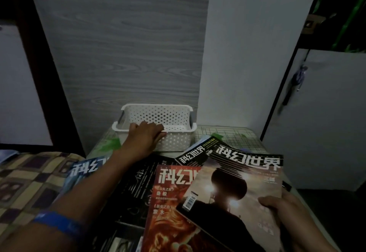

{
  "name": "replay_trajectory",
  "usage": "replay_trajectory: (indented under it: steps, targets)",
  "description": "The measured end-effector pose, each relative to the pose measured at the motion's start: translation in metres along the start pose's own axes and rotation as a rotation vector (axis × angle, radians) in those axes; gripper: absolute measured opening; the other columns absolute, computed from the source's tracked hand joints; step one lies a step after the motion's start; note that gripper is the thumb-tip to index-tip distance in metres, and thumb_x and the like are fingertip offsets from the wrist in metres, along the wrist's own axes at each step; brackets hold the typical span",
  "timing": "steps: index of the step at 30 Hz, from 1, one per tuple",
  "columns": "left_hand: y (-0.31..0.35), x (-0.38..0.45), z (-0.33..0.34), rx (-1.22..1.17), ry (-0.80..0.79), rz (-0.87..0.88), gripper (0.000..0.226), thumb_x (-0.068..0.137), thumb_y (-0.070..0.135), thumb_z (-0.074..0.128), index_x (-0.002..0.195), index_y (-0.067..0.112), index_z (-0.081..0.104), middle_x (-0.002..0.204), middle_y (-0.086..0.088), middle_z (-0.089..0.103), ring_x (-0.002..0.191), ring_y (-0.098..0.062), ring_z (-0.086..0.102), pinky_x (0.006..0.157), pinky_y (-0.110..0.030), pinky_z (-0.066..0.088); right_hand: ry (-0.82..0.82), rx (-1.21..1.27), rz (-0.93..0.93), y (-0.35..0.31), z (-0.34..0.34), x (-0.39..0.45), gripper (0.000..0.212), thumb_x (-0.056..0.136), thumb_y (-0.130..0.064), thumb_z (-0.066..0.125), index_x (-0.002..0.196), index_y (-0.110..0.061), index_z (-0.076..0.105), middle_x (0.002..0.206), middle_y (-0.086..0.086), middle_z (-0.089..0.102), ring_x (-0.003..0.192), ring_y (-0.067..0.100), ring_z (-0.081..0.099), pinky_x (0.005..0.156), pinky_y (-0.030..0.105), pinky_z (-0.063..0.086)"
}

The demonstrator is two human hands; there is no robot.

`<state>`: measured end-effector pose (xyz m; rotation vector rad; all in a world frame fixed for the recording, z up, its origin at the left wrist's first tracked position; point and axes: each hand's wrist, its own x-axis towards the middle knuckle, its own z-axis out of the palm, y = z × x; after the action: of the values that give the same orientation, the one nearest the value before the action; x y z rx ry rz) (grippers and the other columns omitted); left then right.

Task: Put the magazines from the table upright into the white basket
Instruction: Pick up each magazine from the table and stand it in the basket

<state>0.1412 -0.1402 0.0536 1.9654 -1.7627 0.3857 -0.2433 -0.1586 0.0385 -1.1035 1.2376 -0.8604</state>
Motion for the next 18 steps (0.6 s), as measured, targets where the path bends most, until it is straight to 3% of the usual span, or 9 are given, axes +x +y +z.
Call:
replay_trajectory:
  steps: [2, 6, 10, 13, 16, 18]
  targets:
    - [0.004, 0.001, -0.010, -0.017, 0.053, -0.025, 0.024, 0.096, 0.047, 0.037, 0.080, 0.035, 0.051, 0.080, 0.010, 0.051, 0.081, -0.017, 0.042, 0.071, -0.036, 0.018, -0.039, 0.044, 0.011, 0.001, -0.001, -0.001, 0.033, 0.080, 0.009, 0.057, 0.100, -0.012, 0.072, 0.088, 0.014, 0.078, 0.081, 0.040, 0.073, 0.076, 0.041, 0.054]
    - [0.020, 0.006, -0.048, -0.012, 0.241, -0.091, 0.025, 0.097, 0.031, 0.052, 0.083, 0.012, 0.063, 0.085, -0.014, 0.065, 0.085, -0.037, 0.054, 0.071, -0.040, 0.027, -0.056, 0.143, 0.008, 0.004, -0.003, -0.004, 0.037, 0.082, 0.009, 0.055, 0.108, -0.013, 0.069, 0.096, 0.018, 0.077, 0.082, 0.039, 0.074, 0.076, 0.044, 0.055]
    - [0.040, -0.013, -0.076, 0.043, 0.204, 0.048, 0.027, 0.096, 0.036, 0.050, 0.085, 0.016, 0.065, 0.084, -0.009, 0.065, 0.082, -0.032, 0.052, 0.070, -0.037, 0.021, 0.021, 0.318, -0.051, -0.002, -0.003, -0.011, 0.039, 0.089, 0.004, 0.052, 0.121, -0.013, 0.065, 0.110, 0.020, 0.072, 0.095, 0.040, 0.070, 0.085, 0.048, 0.053]
    - [0.059, -0.050, -0.073, 0.055, 0.134, 0.128, 0.026, 0.095, 0.039, 0.050, 0.090, 0.019, 0.065, 0.085, -0.005, 0.065, 0.083, -0.029, 0.052, 0.068, -0.036, 0.017, 0.098, 0.460, -0.168, -0.023, -0.012, -0.019, 0.039, 0.091, -0.001, 0.052, 0.122, -0.020, 0.065, 0.109, 0.011, 0.074, 0.087, 0.028, 0.073, 0.073, 0.043, 0.059]
    - [0.069, -0.077, -0.064, 0.034, 0.108, 0.086, 0.019, 0.094, 0.036, 0.053, 0.091, 0.021, 0.066, 0.087, -0.002, 0.065, 0.083, -0.027, 0.052, 0.069, -0.035, 0.021, 0.073, 0.577, -0.276, -0.054, -0.019, -0.028, 0.032, 0.096, -0.006, 0.049, 0.110, -0.026, 0.070, 0.101, 0.004, 0.077, 0.081, 0.019, 0.075, 0.059, 0.036, 0.062]
    - [0.071, -0.084, -0.063, -0.001, 0.110, 0.073, 0.012, 0.092, 0.032, 0.058, 0.095, 0.022, 0.064, 0.090, 0.000, 0.066, 0.084, -0.025, 0.053, 0.070, -0.034, 0.023, 0.023, 0.622, -0.329, -0.077, -0.013, -0.028, 0.034, 0.097, -0.008, 0.048, 0.123, -0.024, 0.064, 0.105, 0.003, 0.075, 0.084, 0.017, 0.075, 0.060, 0.035, 0.062]
